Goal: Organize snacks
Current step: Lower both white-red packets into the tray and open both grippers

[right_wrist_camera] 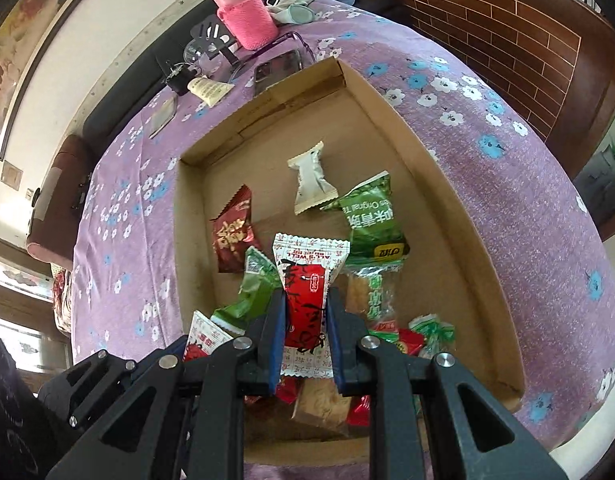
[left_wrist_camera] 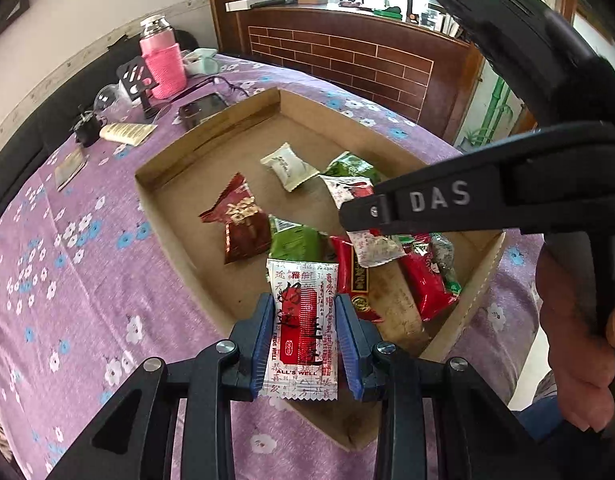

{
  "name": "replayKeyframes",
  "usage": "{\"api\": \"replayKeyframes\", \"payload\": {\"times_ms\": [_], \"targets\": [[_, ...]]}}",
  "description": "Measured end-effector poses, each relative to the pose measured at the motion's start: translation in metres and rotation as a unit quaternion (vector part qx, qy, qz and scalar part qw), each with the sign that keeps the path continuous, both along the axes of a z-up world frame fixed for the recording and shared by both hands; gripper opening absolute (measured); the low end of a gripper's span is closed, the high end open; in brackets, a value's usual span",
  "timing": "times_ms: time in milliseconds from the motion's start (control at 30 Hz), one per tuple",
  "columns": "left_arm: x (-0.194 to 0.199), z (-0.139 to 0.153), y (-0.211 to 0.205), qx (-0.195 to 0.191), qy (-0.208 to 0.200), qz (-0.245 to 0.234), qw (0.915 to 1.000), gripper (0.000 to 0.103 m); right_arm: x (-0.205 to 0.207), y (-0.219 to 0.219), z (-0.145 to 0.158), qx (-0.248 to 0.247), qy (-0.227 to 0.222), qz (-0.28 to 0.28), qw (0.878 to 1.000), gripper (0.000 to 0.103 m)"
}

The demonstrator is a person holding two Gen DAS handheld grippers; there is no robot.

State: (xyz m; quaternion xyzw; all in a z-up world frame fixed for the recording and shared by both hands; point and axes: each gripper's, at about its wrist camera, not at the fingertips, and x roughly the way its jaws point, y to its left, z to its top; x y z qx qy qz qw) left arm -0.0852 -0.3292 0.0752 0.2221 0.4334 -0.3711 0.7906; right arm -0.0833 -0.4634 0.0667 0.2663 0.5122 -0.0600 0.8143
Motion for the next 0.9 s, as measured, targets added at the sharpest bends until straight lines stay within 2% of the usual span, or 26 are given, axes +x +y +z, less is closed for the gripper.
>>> {"api": "replayKeyframes", "payload": {"times_ms": [267, 900], "targets": [[-0.002, -0.004, -0.015, 0.01, -0.01, -0.011, 0.9998, 0.032, 0.005, -0.01, -0.005, -0.003, 0.007, 0.001, 1.0, 0.019], [0.001, -0.009, -0.022, 0.016, -0.018, -0.016, 0.9996, 0.032, 0.008, -0.012, -0.008, -0.004, 0.011, 0.006, 1.0, 0.019]]}}
